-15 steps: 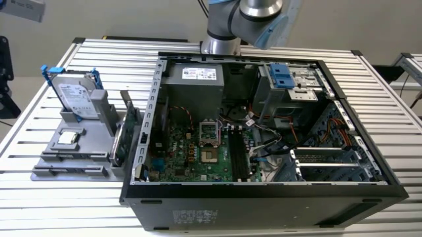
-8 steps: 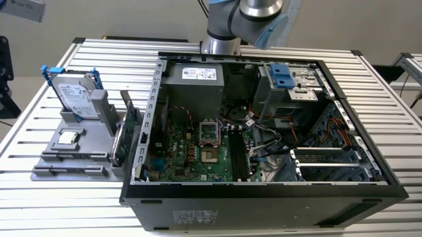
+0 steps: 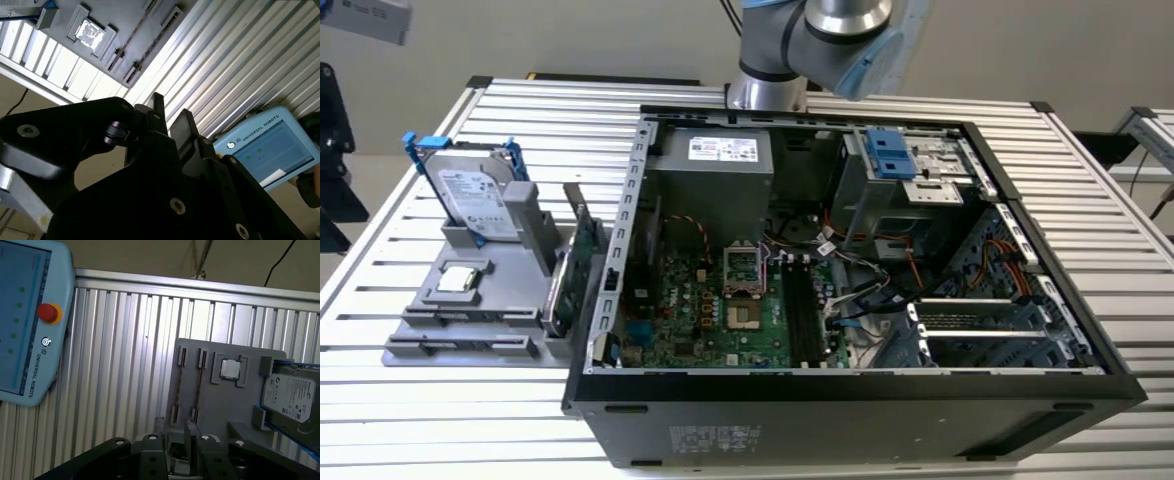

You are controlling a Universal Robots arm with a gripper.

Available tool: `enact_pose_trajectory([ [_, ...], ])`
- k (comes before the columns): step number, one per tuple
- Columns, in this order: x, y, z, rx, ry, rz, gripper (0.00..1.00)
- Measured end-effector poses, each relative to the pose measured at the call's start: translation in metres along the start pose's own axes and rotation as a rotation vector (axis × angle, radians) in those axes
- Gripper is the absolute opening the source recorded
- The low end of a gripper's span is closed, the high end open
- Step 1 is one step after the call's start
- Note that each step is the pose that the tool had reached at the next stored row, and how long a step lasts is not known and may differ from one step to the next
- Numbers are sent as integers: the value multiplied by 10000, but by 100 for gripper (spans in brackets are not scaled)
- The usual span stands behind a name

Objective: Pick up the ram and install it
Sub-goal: 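Pick up the ram and move it above insertion slot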

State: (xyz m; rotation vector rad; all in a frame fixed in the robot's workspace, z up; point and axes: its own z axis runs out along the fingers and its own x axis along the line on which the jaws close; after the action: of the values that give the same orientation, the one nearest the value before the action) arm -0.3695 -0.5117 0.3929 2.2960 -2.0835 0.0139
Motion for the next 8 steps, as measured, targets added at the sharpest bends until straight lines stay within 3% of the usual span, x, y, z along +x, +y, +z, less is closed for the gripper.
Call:
enact_pose_trajectory([
  [8, 0, 0, 0, 0, -2, 0, 100],
])
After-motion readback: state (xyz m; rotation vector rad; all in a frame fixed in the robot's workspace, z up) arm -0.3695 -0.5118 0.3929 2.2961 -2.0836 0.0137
